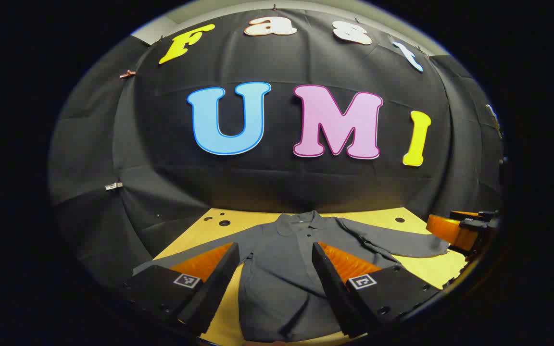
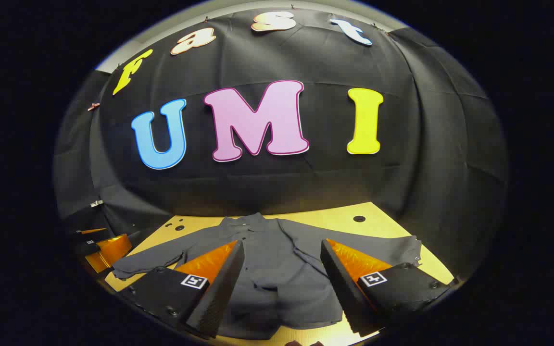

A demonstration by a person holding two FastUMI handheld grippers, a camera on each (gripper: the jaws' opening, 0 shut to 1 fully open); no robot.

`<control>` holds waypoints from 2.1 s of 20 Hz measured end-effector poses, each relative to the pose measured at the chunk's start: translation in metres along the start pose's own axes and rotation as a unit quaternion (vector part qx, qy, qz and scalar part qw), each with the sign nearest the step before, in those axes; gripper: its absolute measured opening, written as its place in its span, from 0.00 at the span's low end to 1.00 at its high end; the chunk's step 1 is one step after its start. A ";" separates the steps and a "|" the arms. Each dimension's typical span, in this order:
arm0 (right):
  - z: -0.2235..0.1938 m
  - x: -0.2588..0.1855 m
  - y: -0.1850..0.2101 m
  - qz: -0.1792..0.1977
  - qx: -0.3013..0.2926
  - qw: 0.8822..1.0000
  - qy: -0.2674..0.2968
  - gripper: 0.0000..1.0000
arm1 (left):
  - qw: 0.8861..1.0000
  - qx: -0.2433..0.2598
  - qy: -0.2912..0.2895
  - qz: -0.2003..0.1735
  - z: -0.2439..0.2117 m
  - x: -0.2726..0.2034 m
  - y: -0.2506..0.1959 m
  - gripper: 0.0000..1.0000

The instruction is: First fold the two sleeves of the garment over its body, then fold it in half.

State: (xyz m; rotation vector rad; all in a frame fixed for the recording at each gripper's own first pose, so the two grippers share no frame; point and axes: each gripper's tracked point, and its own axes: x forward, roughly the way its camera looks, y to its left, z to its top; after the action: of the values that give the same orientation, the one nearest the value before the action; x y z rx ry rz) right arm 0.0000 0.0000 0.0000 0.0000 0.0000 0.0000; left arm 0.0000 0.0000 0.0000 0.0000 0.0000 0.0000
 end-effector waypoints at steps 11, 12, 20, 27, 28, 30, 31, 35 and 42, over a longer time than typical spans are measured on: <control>-0.004 0.009 -0.003 0.000 0.000 1.000 0.015 0.99 | 1.000 0.011 0.019 0.012 -0.012 0.004 0.016 0.96; -0.006 0.011 -0.002 0.001 0.006 1.000 0.020 0.99 | 1.000 0.013 0.016 0.014 -0.011 0.005 0.016 0.96; -0.006 0.029 -0.014 -0.001 0.004 1.000 0.020 0.99 | 0.998 0.003 0.026 0.048 -0.015 0.002 0.030 0.96; -0.018 0.048 -0.051 -0.024 0.019 0.999 0.043 0.98 | 0.996 -0.004 0.040 0.075 -0.019 0.001 0.037 0.96; -0.019 0.054 -0.060 -0.028 0.023 0.998 0.047 0.99 | 0.996 -0.006 0.042 0.079 -0.019 0.002 0.039 0.96; -0.021 0.062 -0.086 -0.056 0.031 0.997 0.053 0.99 | 0.995 -0.004 0.045 0.091 -0.020 0.004 0.043 0.95; -0.023 0.067 -0.100 -0.071 0.035 0.995 0.058 0.99 | 0.994 -0.003 0.046 0.096 -0.021 0.004 0.047 0.96; -0.038 0.086 -0.158 -0.129 0.064 0.986 0.084 0.99 | 0.991 -0.005 0.063 0.116 -0.028 0.007 0.059 0.96; -0.070 0.106 -0.248 -0.215 0.082 0.966 0.122 0.99 | 0.983 -0.010 0.102 0.151 -0.046 0.013 0.072 0.96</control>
State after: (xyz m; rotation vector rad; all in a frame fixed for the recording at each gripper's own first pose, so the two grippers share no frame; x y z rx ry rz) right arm 0.1063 -0.2475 -0.0702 0.1650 0.2463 -0.4345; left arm 0.0134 0.0722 -0.0457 -0.0206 0.2048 0.3044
